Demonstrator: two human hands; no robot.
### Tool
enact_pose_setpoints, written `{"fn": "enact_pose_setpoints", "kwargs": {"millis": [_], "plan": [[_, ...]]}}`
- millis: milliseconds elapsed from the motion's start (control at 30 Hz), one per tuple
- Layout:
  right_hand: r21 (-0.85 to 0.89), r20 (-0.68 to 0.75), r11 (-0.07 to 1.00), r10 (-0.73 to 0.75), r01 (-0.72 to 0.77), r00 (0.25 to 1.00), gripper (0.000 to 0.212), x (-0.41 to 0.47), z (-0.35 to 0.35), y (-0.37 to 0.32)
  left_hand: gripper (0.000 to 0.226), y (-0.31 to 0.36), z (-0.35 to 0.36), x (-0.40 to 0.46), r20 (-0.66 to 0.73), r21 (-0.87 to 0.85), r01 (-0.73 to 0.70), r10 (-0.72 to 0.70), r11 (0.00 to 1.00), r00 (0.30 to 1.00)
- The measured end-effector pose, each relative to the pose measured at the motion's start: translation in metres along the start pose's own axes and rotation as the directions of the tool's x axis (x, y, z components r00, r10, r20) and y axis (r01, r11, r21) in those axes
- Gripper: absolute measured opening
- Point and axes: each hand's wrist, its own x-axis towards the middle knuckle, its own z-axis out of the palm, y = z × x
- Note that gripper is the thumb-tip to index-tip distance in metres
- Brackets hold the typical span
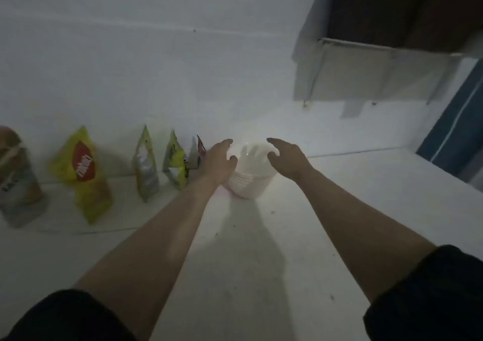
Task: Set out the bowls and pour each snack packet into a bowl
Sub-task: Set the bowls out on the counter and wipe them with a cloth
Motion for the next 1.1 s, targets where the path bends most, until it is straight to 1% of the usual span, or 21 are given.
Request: {"fn": "enact_pose_setpoints", "kwargs": {"millis": [100, 200, 300, 333, 367, 433, 500, 567, 600, 633, 733, 833, 900, 1000, 1100], "plan": [[0.02, 0.023, 1.0, -0.024, 0.023, 0.999, 0.052, 0.019, 0.018, 0.023, 0.052, -0.007, 0.035, 0.022, -0.099, 0.046, -0.008, 0.013, 0.999, 0.995], [0.117, 0.05, 0.993, -0.002, -0.003, 0.999, 0.053, 0.029, 0.041, 0.042, 0.052, -0.012, 0.065, 0.029, -0.192, 0.103, -0.024, 0.044, 0.994, 0.981], [0.248, -0.008, 0.969, -0.011, 0.013, 1.0, 0.054, 0.031, 0.057, 0.051, 0.052, -0.019, 0.088, 0.028, -0.32, 0.186, -0.028, 0.087, 0.982, 0.943], [0.304, -0.036, 0.953, 0.009, 0.002, 0.999, 0.056, 0.029, 0.06, 0.051, 0.052, -0.023, 0.097, 0.024, -0.351, 0.189, -0.008, 0.075, 0.982, 0.933], [0.365, -0.061, 0.931, 0.045, -0.019, 0.997, 0.059, 0.026, 0.062, 0.048, 0.053, -0.026, 0.104, 0.02, -0.364, 0.147, 0.03, 0.026, 0.989, 0.931], [0.519, -0.079, 0.848, 0.173, -0.108, 0.982, 0.065, 0.02, 0.066, 0.043, 0.055, -0.026, 0.115, 0.012, -0.357, -0.036, 0.099, -0.106, 0.994, 0.928], [0.697, -0.012, 0.678, 0.335, -0.233, 0.942, 0.067, 0.015, 0.071, 0.039, 0.053, -0.023, 0.122, 0.008, -0.36, -0.17, 0.109, -0.165, 0.979, 0.918], [0.809, 0.086, 0.496, 0.431, -0.316, 0.898, 0.064, 0.013, 0.076, 0.034, 0.053, -0.022, 0.126, 0.008, -0.36, -0.271, 0.113, -0.21, 0.956, 0.909], [0.834, 0.113, 0.442, 0.45, -0.331, 0.886, 0.062, 0.013, 0.078, 0.033, 0.053, -0.022, 0.128, 0.008, -0.358, -0.324, 0.113, -0.232, 0.939, 0.904], [0.849, 0.119, 0.413, 0.461, -0.331, 0.879, 0.06, 0.013, 0.08, 0.032, 0.054, -0.024, 0.129, 0.007, -0.354, -0.385, 0.101, -0.248, 0.917, 0.902], [0.869, 0.144, 0.356, 0.48, -0.343, 0.865, 0.057, 0.016, 0.082, 0.031, 0.062, -0.029, 0.131, 0.005, -0.304, -0.571, 0.053, -0.27, 0.819, 0.914], [0.867, 0.167, 0.342, 0.484, -0.361, 0.859, 0.058, 0.016, 0.079, 0.028, 0.073, -0.026, 0.125, 0.003, -0.232, -0.667, 0.083, -0.313, 0.74, 0.921], [0.868, 0.168, 0.34, 0.486, -0.363, 0.858, 0.059, 0.013, 0.075, 0.023, 0.078, -0.024, 0.121, 0.001, -0.208, -0.68, 0.101, -0.324, 0.726, 0.923], [0.858, 0.172, 0.356, 0.481, -0.371, 0.86, 0.059, -0.002, 0.07, 0.013, 0.08, -0.023, 0.114, -0.006, -0.199, -0.667, 0.135, -0.349, 0.733, 0.916], [0.858, 0.182, 0.353, 0.468, -0.372, 0.865, 0.06, -0.028, 0.065, 0.0, 0.072, -0.022, 0.103, -0.028, -0.224, -0.661, 0.12, -0.348, 0.74, 0.91]]}}
